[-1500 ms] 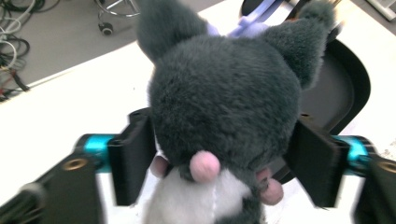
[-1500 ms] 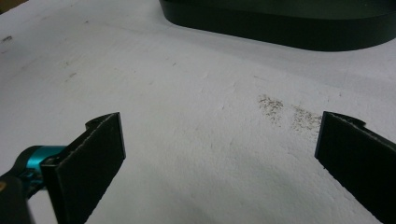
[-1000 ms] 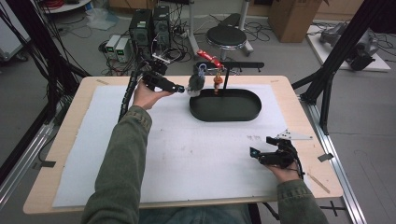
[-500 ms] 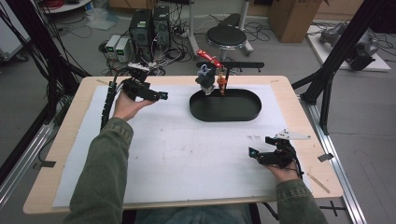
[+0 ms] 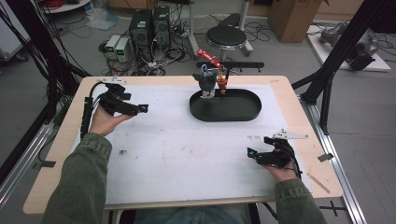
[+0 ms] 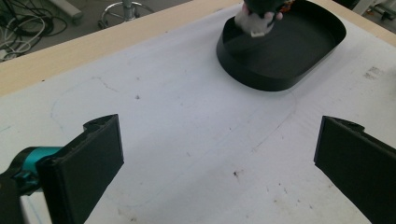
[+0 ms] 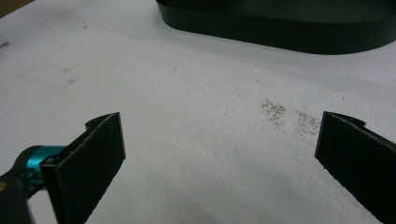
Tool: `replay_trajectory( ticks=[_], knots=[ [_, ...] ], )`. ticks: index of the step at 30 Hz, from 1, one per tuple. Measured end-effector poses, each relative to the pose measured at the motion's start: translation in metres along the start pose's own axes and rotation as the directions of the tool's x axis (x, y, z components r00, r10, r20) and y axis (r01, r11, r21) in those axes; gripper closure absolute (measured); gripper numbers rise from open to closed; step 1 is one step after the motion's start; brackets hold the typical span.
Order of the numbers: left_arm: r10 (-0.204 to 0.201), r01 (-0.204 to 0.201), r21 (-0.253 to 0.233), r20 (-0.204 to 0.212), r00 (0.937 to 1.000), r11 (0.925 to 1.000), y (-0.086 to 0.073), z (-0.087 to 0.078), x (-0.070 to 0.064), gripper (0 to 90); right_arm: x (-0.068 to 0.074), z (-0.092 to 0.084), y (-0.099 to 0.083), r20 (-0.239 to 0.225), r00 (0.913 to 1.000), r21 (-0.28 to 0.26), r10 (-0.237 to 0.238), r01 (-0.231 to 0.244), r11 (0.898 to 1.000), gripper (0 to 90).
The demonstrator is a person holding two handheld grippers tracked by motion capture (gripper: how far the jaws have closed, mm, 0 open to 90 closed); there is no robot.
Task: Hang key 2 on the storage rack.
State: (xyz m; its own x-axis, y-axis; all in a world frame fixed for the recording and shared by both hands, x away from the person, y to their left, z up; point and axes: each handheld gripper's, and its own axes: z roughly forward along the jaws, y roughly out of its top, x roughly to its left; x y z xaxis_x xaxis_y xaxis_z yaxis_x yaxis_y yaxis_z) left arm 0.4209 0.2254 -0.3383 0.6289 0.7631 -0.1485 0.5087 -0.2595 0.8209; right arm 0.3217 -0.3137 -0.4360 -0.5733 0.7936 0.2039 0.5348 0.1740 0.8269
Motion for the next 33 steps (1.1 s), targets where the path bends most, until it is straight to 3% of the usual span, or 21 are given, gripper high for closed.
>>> replay_trajectory(
  ticks=[4, 13, 21, 31, 33],
  knots=[
    [0.005, -0.005, -0.020, -0.004, 1.0000, 0.9998, -0.009, -0.008, -0.002, 1.7, 0.000, 0.001, 0.000, -0.001, 1.0000, 0.001, -0.010, 0.010, 1.000, 0.8],
    [0.009, -0.009, -0.018, -0.024, 0.9997, 0.9998, -0.029, -0.026, -0.003, 1.7, 0.000, 0.001, 0.000, -0.002, 1.0000, 0.001, -0.010, 0.010, 1.000, 0.8],
    [-0.015, 0.014, -0.043, -0.032, 0.9994, 0.9990, -0.052, -0.038, -0.001, 1.7, 0.001, 0.000, 0.000, -0.006, 1.0000, 0.000, -0.007, 0.007, 1.000, 0.8],
    [-0.042, 0.039, -0.027, -0.083, 0.9957, 0.9989, -0.079, -0.047, 0.002, 1.7, 0.000, 0.000, -0.001, -0.011, 0.9999, -0.001, -0.003, 0.003, 1.000, 0.9],
    [-0.031, 0.030, -0.018, -0.089, 0.9955, 0.9994, -0.086, -0.048, 0.001, 1.7, 0.000, 0.000, -0.001, -0.010, 0.9999, -0.003, -0.006, 0.006, 1.000, 0.8]
  ],
)
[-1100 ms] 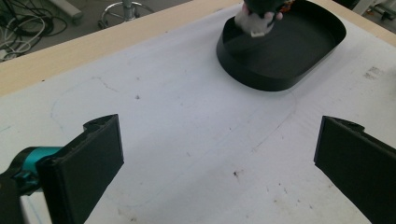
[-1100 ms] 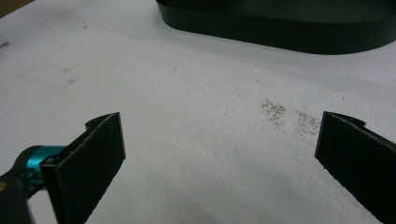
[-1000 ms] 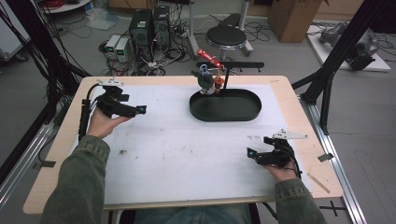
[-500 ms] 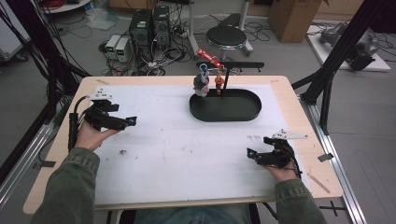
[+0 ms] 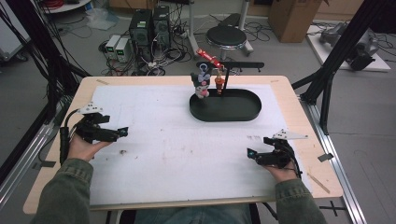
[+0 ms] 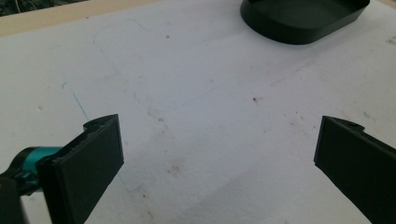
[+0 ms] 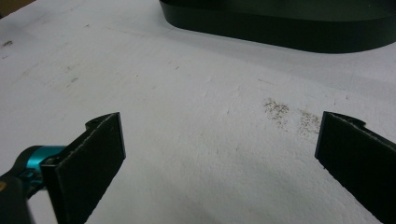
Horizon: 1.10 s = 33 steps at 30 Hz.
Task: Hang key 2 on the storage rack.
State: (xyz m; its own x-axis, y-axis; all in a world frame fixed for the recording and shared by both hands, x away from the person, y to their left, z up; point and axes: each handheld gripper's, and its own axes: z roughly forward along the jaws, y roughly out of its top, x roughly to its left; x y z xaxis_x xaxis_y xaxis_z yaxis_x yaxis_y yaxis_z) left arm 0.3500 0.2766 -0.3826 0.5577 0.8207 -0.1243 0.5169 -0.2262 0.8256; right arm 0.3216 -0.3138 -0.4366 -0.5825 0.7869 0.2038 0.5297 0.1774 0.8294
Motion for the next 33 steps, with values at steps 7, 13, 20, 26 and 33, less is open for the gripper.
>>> replay_trajectory(
  ticks=[7, 13, 20, 26, 33],
  knots=[
    [0.014, -0.014, -0.008, -0.008, 0.9999, 0.9999, -0.022, -0.015, -0.002, 1.7, 0.001, 0.000, 0.000, 0.001, 1.0000, 0.007, -0.003, 0.003, 1.000, 0.8],
    [0.005, -0.005, -0.035, -0.010, 0.9999, 0.9994, -0.035, -0.029, -0.004, 1.7, 0.001, 0.001, 0.000, 0.001, 1.0000, 0.010, -0.005, 0.005, 1.000, 0.9],
    [-0.012, 0.012, -0.027, 0.013, 0.9998, 0.9996, -0.052, -0.032, -0.009, 1.7, 0.001, 0.001, 0.000, 0.007, 1.0000, 0.012, 0.003, -0.003, 1.000, 0.9],
    [-0.039, 0.040, -0.037, 0.003, 0.9992, 0.9985, -0.069, -0.035, -0.005, 1.7, 0.000, 0.000, 0.000, 0.011, 0.9999, 0.006, 0.004, -0.004, 1.000, 0.8],
    [-0.077, 0.075, -0.055, -0.029, 0.9966, 0.9957, -0.083, -0.044, -0.003, 1.7, 0.000, 0.001, 0.000, 0.008, 1.0000, 0.007, -0.002, 0.002, 1.000, 0.9]
  ],
)
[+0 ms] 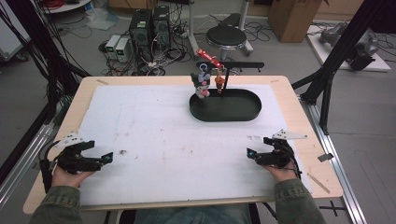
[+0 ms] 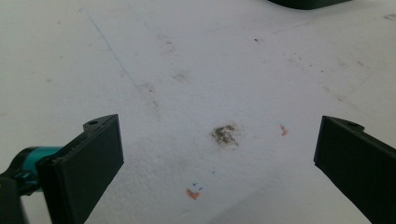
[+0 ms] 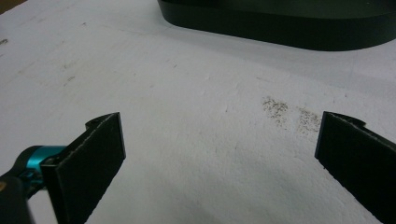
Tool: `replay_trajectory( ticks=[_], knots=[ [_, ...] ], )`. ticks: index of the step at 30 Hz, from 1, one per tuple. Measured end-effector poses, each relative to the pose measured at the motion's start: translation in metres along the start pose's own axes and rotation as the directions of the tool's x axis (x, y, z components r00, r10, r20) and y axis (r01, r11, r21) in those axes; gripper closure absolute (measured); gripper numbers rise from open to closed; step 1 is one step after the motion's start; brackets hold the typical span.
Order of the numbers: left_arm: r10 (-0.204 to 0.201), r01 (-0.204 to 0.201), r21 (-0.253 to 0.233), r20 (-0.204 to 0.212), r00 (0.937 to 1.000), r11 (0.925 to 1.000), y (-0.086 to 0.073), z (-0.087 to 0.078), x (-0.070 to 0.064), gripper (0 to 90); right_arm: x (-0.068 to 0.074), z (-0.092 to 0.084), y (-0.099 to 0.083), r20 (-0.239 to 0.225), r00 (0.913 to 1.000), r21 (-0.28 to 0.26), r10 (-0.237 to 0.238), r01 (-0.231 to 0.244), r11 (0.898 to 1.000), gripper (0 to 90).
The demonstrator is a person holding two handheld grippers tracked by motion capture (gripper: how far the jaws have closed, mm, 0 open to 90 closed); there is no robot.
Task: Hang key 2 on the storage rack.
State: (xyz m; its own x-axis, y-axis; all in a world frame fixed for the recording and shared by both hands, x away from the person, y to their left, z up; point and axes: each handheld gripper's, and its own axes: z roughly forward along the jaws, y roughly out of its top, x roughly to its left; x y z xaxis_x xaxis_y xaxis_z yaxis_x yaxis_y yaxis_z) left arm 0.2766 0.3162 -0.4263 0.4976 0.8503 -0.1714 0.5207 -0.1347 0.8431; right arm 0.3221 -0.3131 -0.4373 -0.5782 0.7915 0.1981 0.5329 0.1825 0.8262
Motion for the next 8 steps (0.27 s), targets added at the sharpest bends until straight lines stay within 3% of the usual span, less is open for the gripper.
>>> replay_trajectory(
  ticks=[3, 8],
  knots=[
    [0.005, -0.004, 0.018, -0.013, 0.9999, 0.9998, -0.0027, -0.0024, -0.0008, 1.7, -0.0008, 0.0005, 0.0003, -0.004, 1.0000, 0.002, 0.001, -0.001, 1.000, 0.9],
    [-0.003, 0.003, 0.001, -0.029, 0.9996, 1.0000, -0.0031, -0.0059, 0.0013, 1.7, -0.0008, 0.0023, 0.0005, -0.008, 1.0000, 0.004, -0.004, 0.004, 1.000, 0.8]
  ],
)
